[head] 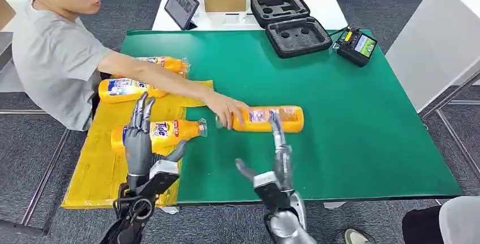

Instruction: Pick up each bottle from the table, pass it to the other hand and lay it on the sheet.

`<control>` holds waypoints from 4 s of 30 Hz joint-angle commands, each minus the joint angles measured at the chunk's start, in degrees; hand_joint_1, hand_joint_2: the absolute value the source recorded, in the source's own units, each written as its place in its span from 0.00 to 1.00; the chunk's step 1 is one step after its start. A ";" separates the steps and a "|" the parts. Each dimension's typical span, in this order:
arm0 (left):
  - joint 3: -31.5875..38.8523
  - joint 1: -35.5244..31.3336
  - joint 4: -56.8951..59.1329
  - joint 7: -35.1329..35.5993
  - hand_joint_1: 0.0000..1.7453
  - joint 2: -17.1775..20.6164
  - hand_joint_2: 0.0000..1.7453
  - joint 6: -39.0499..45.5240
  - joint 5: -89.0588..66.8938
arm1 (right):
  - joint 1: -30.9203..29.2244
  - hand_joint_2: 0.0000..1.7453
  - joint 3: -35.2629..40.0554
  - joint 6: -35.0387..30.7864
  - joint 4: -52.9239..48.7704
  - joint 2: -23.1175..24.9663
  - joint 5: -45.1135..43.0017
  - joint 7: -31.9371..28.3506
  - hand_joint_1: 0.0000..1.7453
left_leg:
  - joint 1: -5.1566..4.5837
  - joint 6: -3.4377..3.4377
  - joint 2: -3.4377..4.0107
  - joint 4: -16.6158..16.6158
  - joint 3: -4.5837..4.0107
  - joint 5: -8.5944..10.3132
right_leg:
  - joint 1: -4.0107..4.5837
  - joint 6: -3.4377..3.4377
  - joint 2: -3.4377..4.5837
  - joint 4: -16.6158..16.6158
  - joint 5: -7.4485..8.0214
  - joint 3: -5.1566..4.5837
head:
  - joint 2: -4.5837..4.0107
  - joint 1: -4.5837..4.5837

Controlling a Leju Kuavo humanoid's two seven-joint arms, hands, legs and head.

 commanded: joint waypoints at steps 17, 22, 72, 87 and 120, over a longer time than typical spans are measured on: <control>-9.98 5.28 -4.40 0.15 0.00 2.86 1.00 -0.28 14.03 | 6.97 1.00 -21.32 -1.45 -8.92 2.24 40.12 0.04 0.00 | 0.05 -0.13 -0.28 -0.04 0.20 -0.06 | 0.06 -0.10 -0.10 -0.07 -0.08 0.26 | 0.00 0.00; -11.64 2.77 -2.70 0.15 0.00 3.13 1.00 -0.28 16.06 | 6.38 1.00 -24.32 -1.45 -6.73 2.98 50.17 4.00 0.00 | -0.01 -0.07 -0.25 -0.03 0.09 0.00 | -0.01 -0.06 -0.10 -0.03 -0.04 0.11 | 0.00 0.00; -21.50 -5.55 3.07 0.15 0.00 2.19 1.00 -1.61 20.71 | -6.23 1.00 -12.57 -1.45 19.62 -2.82 59.25 15.61 0.00 | 0.04 -0.12 -0.15 -0.02 0.20 -0.06 | 0.04 -0.08 -0.01 -0.05 -0.04 0.24 | 0.00 0.00; -21.63 -5.85 4.21 0.15 0.00 1.73 1.00 -2.04 20.70 | -5.46 1.00 -9.28 2.13 15.38 -2.96 56.44 17.74 0.00 | 0.01 -0.09 -0.16 0.01 0.12 -0.05 | 0.01 -0.06 -0.02 -0.02 -0.03 0.15 | 0.00 0.00; -24.25 -8.95 6.77 0.15 0.00 0.80 1.00 -2.99 22.38 | -20.64 1.00 -11.60 2.25 43.30 -5.70 56.56 22.09 0.00 | 0.02 -0.08 -0.29 -0.01 0.25 0.03 | 0.03 -0.05 -0.14 -0.08 0.01 0.30 | 0.00 0.00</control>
